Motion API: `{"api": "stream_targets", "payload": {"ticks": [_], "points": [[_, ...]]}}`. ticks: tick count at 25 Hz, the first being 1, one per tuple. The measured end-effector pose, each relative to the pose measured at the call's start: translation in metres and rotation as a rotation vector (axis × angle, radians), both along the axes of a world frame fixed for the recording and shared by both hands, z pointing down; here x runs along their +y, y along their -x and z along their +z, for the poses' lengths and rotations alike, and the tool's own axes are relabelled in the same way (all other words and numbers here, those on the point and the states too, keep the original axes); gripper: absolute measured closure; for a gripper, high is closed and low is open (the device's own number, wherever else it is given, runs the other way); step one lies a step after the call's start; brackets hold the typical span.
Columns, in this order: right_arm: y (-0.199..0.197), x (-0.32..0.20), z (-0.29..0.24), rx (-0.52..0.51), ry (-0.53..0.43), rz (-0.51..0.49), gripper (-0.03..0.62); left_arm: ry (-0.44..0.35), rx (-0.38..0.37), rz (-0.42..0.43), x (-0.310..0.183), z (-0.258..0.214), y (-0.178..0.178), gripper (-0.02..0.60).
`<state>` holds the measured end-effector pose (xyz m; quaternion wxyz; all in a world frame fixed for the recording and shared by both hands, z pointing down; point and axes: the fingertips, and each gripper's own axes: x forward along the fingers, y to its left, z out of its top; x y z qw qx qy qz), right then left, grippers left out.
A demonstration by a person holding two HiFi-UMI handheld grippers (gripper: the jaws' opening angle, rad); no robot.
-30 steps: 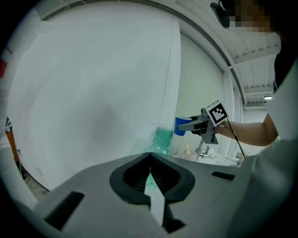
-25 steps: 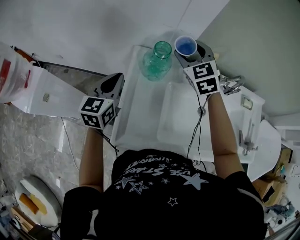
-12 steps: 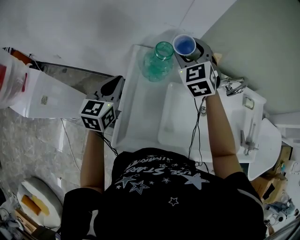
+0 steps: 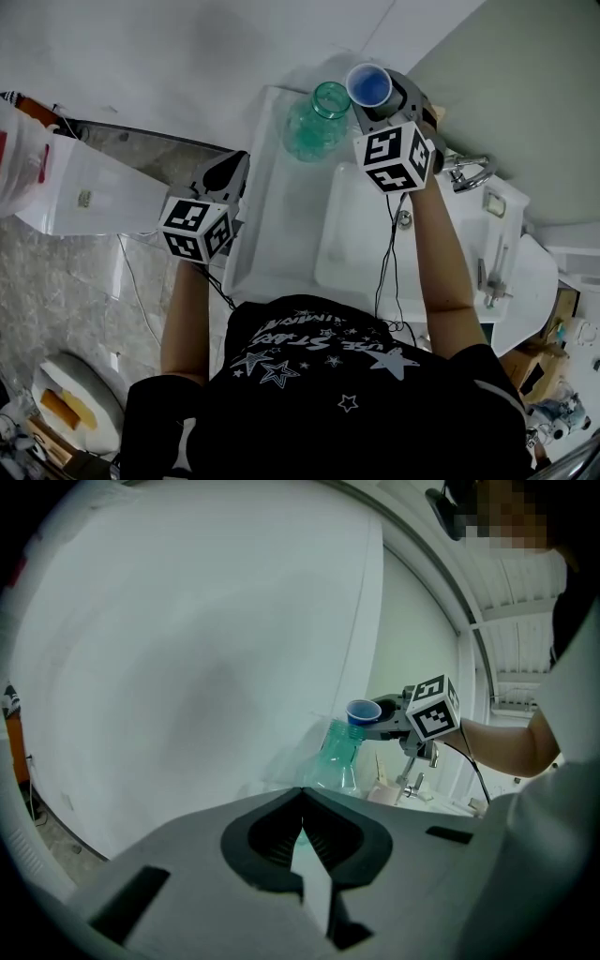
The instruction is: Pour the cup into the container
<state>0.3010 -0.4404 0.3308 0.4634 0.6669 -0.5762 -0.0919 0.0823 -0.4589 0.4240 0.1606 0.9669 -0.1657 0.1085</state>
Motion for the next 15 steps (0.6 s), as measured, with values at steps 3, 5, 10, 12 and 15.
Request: {"api": "stream_targets", "payload": {"ticks": [3, 5, 10, 12, 15], "points": [[0.000, -0.004, -0.003, 0.021, 0.003, 0.004, 0.319, 0.005, 0.000, 0.001, -0.002, 0.001, 0.001, 0.569], [0.000, -0.007, -0.006, 0.042, 0.005, 0.001, 0.319, 0.009, 0.001, 0.000, -0.003, 0.002, 0.001, 0.569], [0.002, -0.013, -0.016, 0.125, 0.014, -0.020, 0.318, 0.019, 0.009, -0.002, -0.007, 0.003, -0.001, 0.569], [0.002, -0.013, -0.019, 0.153, 0.013, -0.025, 0.318, 0.020, 0.010, 0.000, -0.008, 0.003, -0.002, 0.569], [0.002, -0.012, -0.021, 0.205, 0.020, -0.033, 0.318, 0.021, 0.013, 0.003, -0.008, 0.003, -0.005, 0.569]]}}
